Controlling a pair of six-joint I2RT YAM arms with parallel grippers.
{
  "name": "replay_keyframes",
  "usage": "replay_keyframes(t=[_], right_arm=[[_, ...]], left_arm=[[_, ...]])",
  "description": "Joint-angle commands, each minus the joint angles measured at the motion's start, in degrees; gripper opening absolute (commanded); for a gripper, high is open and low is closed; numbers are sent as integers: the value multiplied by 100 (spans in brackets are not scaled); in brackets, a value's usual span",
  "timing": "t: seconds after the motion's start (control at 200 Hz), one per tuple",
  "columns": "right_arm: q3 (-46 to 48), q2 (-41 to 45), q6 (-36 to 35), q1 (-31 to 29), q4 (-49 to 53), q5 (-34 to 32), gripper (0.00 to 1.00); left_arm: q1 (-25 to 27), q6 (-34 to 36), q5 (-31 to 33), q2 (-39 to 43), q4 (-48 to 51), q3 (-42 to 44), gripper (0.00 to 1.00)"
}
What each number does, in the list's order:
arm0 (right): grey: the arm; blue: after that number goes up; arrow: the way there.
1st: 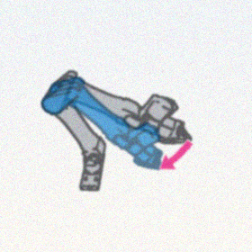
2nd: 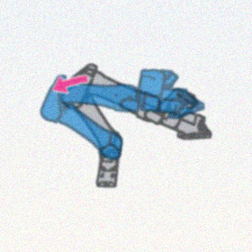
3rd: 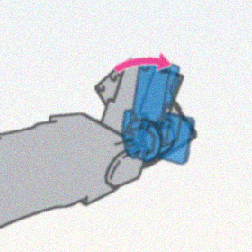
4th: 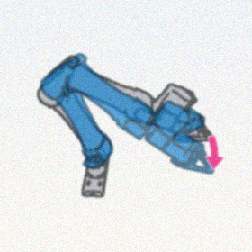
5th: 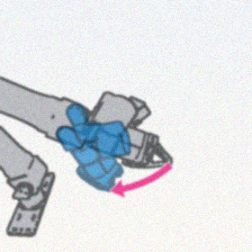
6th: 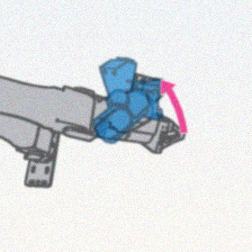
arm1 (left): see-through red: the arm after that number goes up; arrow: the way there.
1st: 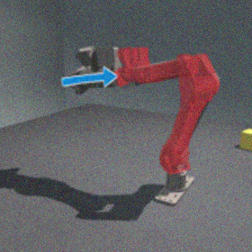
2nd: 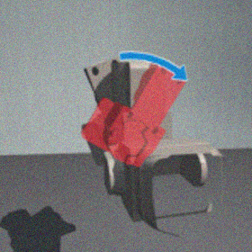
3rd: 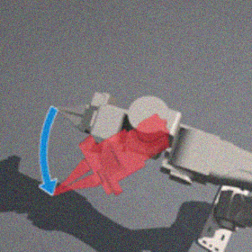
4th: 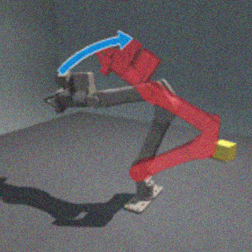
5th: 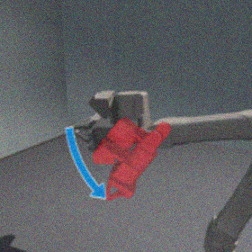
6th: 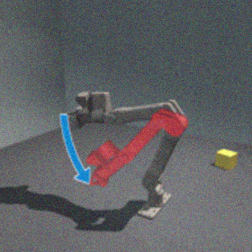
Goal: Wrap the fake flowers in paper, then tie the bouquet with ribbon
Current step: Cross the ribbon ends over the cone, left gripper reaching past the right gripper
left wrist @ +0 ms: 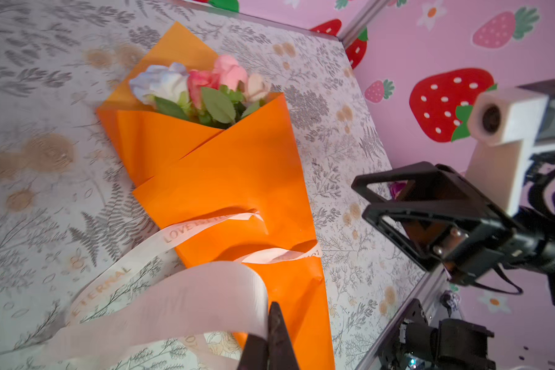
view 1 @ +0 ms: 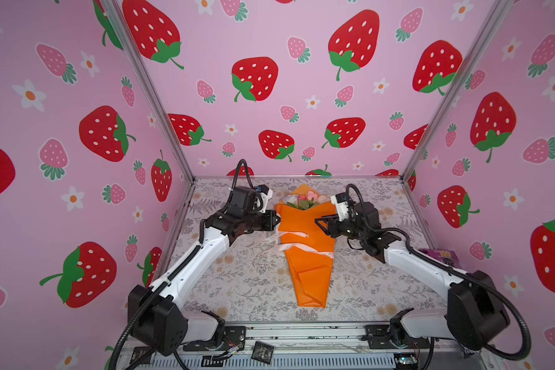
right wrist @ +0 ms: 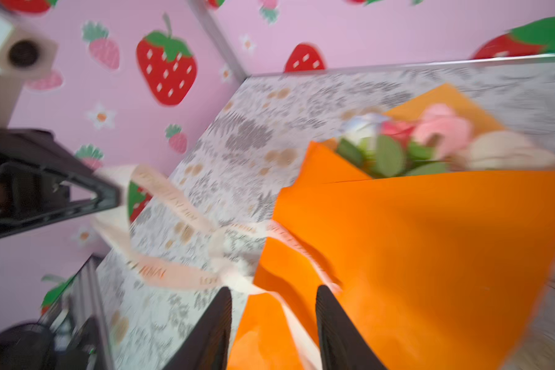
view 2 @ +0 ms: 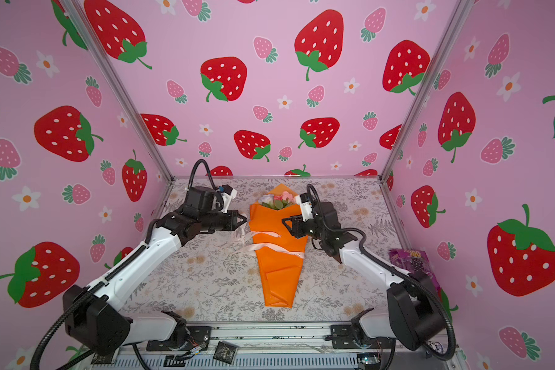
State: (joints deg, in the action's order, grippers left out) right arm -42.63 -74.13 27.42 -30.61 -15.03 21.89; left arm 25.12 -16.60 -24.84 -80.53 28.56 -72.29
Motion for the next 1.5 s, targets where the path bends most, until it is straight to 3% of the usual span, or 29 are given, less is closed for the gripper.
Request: replay_keyframes(t=[0.0, 0.11, 0.23, 0.39, 0.54, 0.635, 0.735, 0.815, 0.88, 1.015, 1.08, 1.261, 1.306, 1.371, 1.436, 1.496], right_arm=[[591, 539, -44, 290, -706, -417, 45], [970, 691, -1169, 323, -1063, -5, 47], [1187, 443, -2037, 298, -1630, 811, 47], [1044, 60, -3267, -147, -2042, 1104, 51], [736, -385, -3446, -366, -2318, 728, 51], [471, -735, -3557, -397, -2265, 1365, 51], [352, -1125, -3585, -470, -2361, 1562, 51], [297, -1350, -3432, -490, -2479, 1232, 51], [294, -1458, -3406, -490, -2567, 1256, 46], [438, -1447, -3036, -468, -2718, 942, 8], [517, -1320, -2821, -429, -2649, 768, 0], [386, -1052, -1247, 132, -1835, 277, 0], [220, -1118, -964, 309, -1421, 348, 0], [-85, -1321, -700, 469, -761, 462, 0], [-503, -1664, -653, 495, 46, 446, 0], [-923, -2028, -558, 512, 707, 409, 0]], left_arm=[[487, 1008, -538, -724, 808, -1035, 0], [910, 1527, -495, -1330, 1373, -1861, 0], [1049, 1708, -737, -1430, 1348, -1990, 0], [1061, 1818, -892, -1346, 1313, -1894, 0], [1063, 1869, -900, -1351, 1400, -1865, 0], [1062, 1863, -864, -1362, 1401, -1854, 0], [1066, 1870, -884, -1378, 1410, -1870, 0], [1056, 1888, -857, -1369, 1419, -1879, 0], [1053, 1889, -800, -1331, 1394, -1836, 0], [1049, 1796, -541, -1188, 1191, -1614, 0], [1038, 1644, -55, -1131, 1067, -1486, 0], [730, 949, 1363, -1373, 1115, -1462, 3], [626, 836, 1484, -1536, 1242, -1581, 13], [545, 754, 1657, -1783, 1442, -1769, 16], [539, 750, 1839, -1966, 1575, -1951, 36], [556, 744, 1810, -2042, 1575, -1966, 42]])
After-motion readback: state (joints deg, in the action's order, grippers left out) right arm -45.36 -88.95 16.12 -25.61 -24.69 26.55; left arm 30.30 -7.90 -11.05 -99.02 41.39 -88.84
